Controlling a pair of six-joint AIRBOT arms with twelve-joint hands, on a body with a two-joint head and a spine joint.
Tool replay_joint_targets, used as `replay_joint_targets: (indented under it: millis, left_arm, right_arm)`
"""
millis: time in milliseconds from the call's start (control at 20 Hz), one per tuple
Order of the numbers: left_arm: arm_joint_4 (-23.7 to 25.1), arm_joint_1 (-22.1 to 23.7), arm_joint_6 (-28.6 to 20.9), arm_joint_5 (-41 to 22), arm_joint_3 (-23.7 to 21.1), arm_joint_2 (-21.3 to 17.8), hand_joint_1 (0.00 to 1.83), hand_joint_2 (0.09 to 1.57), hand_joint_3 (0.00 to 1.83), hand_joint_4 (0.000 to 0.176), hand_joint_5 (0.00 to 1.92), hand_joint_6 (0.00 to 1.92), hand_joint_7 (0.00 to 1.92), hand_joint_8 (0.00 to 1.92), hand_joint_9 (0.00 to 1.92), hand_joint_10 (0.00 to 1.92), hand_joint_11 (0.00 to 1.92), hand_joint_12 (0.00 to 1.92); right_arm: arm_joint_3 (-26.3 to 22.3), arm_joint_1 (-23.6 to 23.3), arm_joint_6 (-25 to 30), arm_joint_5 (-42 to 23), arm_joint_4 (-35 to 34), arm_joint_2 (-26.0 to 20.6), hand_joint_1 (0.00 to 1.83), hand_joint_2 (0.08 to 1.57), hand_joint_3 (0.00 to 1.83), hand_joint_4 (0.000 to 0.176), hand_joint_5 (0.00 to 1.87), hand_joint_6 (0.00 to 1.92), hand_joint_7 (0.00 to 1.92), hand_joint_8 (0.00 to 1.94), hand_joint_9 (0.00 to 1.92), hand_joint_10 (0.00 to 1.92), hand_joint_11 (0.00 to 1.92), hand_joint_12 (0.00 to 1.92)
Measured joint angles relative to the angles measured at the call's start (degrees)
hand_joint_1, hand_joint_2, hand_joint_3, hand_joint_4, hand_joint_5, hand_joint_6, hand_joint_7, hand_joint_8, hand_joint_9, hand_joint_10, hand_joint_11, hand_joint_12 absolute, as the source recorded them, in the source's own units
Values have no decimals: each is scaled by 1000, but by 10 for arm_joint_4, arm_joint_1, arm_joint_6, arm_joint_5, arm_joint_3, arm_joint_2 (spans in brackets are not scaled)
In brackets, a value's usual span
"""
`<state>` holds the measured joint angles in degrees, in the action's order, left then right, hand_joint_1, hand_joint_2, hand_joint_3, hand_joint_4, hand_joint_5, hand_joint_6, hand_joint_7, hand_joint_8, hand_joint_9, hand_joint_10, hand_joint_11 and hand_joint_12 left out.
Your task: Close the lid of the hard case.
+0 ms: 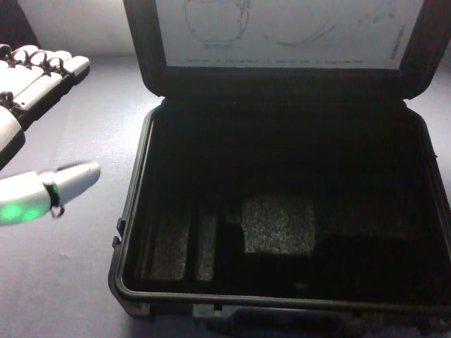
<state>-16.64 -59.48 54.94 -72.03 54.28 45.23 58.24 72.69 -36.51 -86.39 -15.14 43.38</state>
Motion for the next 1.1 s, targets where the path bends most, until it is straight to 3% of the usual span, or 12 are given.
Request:
replay_joint_targets:
  millis: [150,300,450,700,1100]
  left_arm:
    - [3,16,-1,8,14,7,0,1193,13,0,23,3,31,2,39,4,1,41]
    - [0,56,-1,47,47,26,0,1240,26,0,39,8,25,3,31,4,9,37]
    - [1,68,-1,73,61,32,0,1264,31,0,47,8,30,4,34,4,12,38]
    - [-6,137,-1,148,120,74,0,1181,0,0,3,0,4,0,13,0,3,36]
    - [-7,218,-1,224,180,104,0,1137,0,0,51,15,54,14,37,7,27,50]
  right_arm:
    - [9,0,0,14,-2,2,111,1237,5,0,88,0,101,0,83,0,25,129]
    - [36,-28,0,65,2,13,65,1216,0,0,94,1,102,1,90,6,45,131]
    - [46,-40,0,90,-1,14,94,1214,0,0,68,0,70,0,66,0,29,112]
    - [93,-106,-10,163,1,32,52,1219,4,0,59,0,38,0,15,0,13,72]
    - [168,-220,-16,290,27,84,0,1259,9,0,85,3,88,9,60,8,67,70]
